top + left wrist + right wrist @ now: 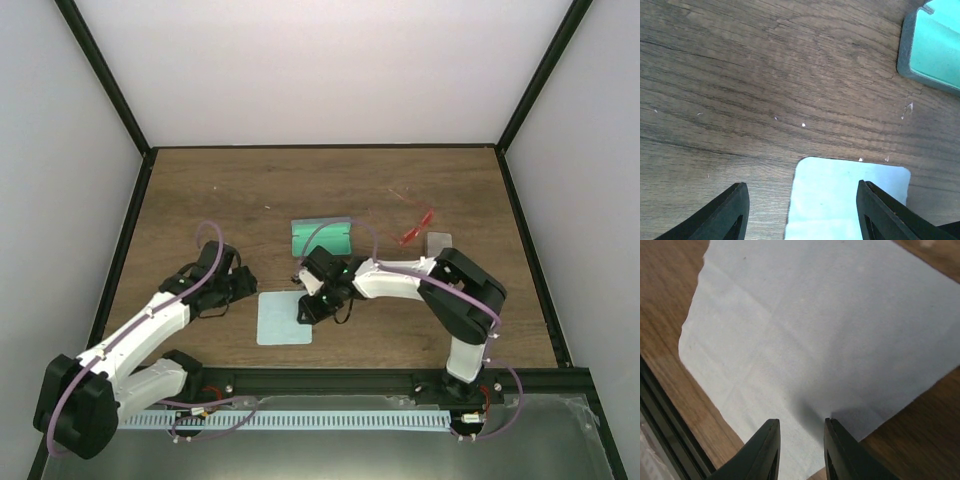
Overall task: Organize the sunglasses
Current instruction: Move the glasses cleaning cloth to the center of the board.
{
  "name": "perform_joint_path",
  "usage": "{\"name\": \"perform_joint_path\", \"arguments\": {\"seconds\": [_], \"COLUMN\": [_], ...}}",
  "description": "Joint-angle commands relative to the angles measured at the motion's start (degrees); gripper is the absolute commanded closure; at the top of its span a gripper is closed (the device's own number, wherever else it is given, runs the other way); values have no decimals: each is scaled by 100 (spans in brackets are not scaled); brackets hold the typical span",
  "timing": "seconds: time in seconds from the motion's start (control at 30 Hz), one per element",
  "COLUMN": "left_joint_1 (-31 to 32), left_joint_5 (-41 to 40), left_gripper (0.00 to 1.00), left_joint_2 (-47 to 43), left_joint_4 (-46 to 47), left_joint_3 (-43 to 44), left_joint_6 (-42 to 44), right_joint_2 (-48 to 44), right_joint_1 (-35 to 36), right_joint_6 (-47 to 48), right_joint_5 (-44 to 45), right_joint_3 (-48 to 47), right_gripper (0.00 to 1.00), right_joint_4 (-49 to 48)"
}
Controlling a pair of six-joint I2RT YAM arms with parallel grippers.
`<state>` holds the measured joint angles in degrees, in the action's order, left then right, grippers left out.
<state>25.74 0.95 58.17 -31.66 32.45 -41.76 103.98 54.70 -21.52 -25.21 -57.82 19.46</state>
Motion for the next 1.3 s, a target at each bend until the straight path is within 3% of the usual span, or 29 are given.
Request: {"name": "perform_joint_path", "arguments": {"seconds": [0.0, 0.23, 0.37, 0.47, 0.63, 1.27], "left_joint_1": [-27, -31, -28, -22, -11, 2], "left_joint_5": [153, 322, 399, 436, 516, 367], "left_gripper": [39, 42, 52, 54, 52, 49], "left_joint_2": [54, 312, 455, 612, 1015, 1365], "left_joint_4": [262, 500, 604, 643, 549, 393], "left_joint_3": [-72, -24, -13, 14, 187, 466], "left_joint_6": [58, 150, 386, 554, 1055, 1302], "right_joint_2": [-232, -582, -721, -650, -116, 669], "right_joint_1": [-167, -196, -217, -322, -459, -392], "right_joint_6": [-39, -29, 10, -87, -328, -94], "right_joint_5": [561, 648, 803, 1065, 2191, 2308], "right_joint_3": [224, -4, -616, -962, -1434, -1568], "right_gripper": [73, 73, 72, 69, 66, 72], "right_joint_4": [602, 969, 1219, 1352, 1988, 1959]}}
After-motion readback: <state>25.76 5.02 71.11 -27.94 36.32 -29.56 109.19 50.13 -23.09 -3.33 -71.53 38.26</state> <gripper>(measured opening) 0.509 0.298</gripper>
